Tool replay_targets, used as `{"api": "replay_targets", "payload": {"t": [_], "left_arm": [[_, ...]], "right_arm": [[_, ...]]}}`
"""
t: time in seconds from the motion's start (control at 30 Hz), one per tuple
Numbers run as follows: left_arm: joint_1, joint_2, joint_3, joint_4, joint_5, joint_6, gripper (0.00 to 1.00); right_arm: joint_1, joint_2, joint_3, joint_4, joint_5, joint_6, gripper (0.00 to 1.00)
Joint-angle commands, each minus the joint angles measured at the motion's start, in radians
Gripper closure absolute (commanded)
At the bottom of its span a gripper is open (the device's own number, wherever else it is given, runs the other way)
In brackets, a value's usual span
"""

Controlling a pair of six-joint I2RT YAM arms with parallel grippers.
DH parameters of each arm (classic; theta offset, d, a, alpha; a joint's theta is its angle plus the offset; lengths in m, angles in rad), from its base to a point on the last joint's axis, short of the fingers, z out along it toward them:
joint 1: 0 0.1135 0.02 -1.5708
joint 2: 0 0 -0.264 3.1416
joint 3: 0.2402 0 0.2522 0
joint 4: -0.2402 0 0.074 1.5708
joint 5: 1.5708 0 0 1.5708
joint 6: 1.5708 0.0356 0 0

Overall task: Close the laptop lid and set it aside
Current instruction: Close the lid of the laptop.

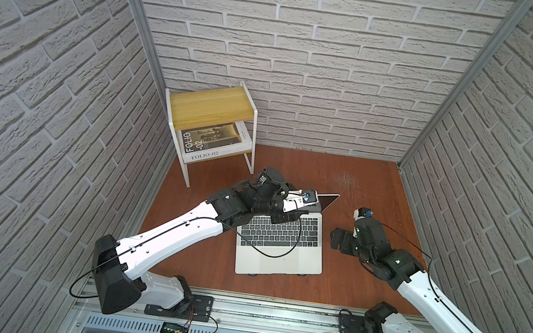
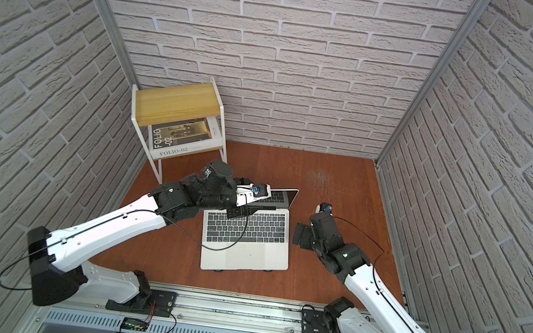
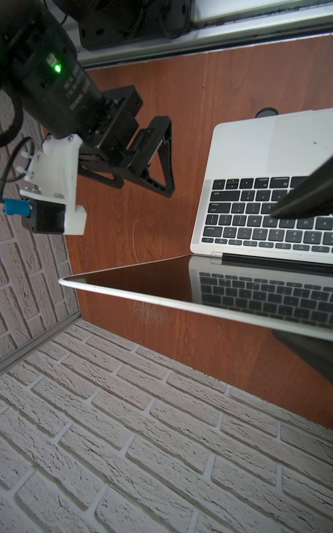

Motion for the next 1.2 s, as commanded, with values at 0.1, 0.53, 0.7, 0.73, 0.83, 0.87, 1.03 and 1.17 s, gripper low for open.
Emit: {"api": "replay_targets", "payload": {"t": [0.1,0.53,0.7,0.73,0.83,0.87,1.03,1.17], "left_arm": [[0.005,0.140,-0.077,-0.134,0.112,-0.020,0.40],[0.027,0.161,-0.028,-0.139,0.192,0.035,0.39],[0.021,0.134,-0.065,-0.135,0.202,0.013,0.39],[0.016,0.129,-0.071,-0.141,0.195,0.006,0.39],[0.004,0.118,-0.089,-0.138,0.171,-0.008,0.39],[0.000,0.114,-0.093,-0.139,0.163,-0.013,0.39],[-0.018,0.106,-0.108,-0.142,0.146,-0.038,0.39],[-0.032,0.098,-0.132,-0.135,0.137,-0.058,0.39]], "right_arm": [[-0.024,-0.051,-0.022,-0.022,0.037,0.029,0.03],[-0.050,-0.154,-0.022,-0.072,0.066,0.034,0.04],[-0.050,-0.144,-0.021,-0.044,-0.018,0.004,0.05],[-0.051,-0.130,-0.016,-0.048,-0.024,-0.001,0.06],[-0.050,-0.108,-0.013,-0.048,-0.024,0.004,0.06],[-0.050,-0.105,-0.016,-0.043,-0.024,0.008,0.06],[-0.050,-0.096,-0.020,-0.031,-0.012,0.019,0.05],[-0.053,-0.099,-0.002,-0.054,0.015,0.018,0.05]]}}
